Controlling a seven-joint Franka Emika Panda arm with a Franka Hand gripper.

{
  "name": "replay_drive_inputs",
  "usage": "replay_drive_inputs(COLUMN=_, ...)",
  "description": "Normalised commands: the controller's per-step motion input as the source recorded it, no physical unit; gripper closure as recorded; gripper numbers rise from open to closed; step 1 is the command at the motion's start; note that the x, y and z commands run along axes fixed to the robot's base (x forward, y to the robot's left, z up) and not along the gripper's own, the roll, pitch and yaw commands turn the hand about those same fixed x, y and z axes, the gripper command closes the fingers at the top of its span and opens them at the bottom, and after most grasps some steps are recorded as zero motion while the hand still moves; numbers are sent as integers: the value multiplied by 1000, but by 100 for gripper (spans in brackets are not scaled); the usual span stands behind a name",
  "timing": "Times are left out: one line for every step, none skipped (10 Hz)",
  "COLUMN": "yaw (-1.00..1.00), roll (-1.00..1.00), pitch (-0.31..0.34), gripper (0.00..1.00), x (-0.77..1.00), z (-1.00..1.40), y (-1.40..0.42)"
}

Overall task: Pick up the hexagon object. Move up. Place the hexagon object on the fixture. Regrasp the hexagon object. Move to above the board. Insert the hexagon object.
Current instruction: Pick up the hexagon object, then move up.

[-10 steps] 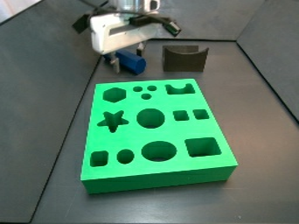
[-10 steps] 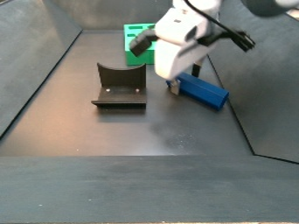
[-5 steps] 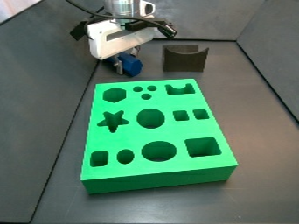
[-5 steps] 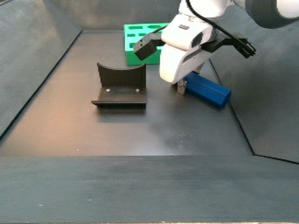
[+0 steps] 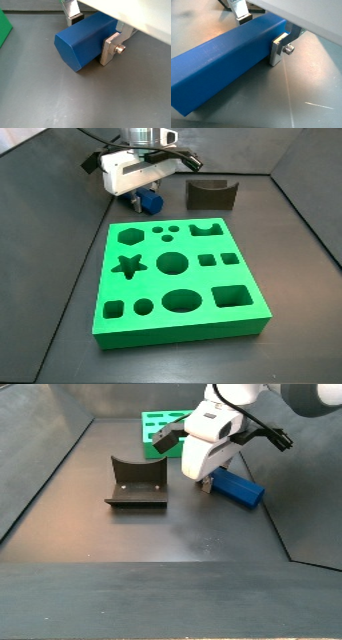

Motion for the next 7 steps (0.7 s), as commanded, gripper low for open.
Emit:
replay_drive_inputs(yaw=0, roll=0, pitch=0, gripper=100, x=0, z=0, y=0)
replay_drive_inputs(yaw=0, roll=0, pitch=0, gripper=100, x=0, z=0, y=0)
replay_drive_inputs(yaw=0, roll=0, pitch=0, gripper=100, x=0, z=0, y=0)
replay_drive_inputs(yaw=0, roll=0, pitch=0, gripper=100, x=0, z=0, y=0)
replay_drive_inputs(yaw=0, roll=0, pitch=0, gripper=100, x=0, z=0, y=0)
replay_drive_inputs(yaw=0, roll=0, pitch=0, gripper=100, x=0, z=833, y=0)
replay_drive_inputs(yaw=-5, roll=-2, pitch=8, gripper=100, x=2, z=811, y=-11)
